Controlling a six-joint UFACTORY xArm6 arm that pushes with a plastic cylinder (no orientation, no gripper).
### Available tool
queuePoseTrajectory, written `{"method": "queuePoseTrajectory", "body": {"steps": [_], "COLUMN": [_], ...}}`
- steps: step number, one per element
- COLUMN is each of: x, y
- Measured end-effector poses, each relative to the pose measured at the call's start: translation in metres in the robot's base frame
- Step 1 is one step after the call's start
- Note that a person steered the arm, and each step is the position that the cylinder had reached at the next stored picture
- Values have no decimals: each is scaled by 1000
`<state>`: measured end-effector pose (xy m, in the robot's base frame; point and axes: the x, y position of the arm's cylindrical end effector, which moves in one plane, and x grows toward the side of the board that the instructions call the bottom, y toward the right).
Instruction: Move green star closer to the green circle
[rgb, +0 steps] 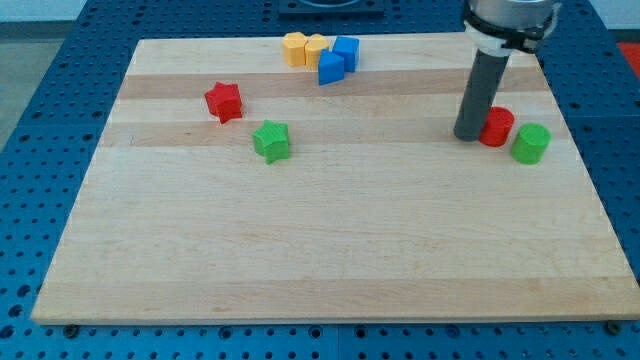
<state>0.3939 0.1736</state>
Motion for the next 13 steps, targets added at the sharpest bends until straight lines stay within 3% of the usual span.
{"method": "queuePoseTrajectory", "body": {"steps": [3, 4, 6, 7, 9, 10, 11, 13], "x": [-10, -3, 75, 86, 68, 26, 5, 5], "y": [12, -26, -85, -145, -296, -338, -339, -295]}}
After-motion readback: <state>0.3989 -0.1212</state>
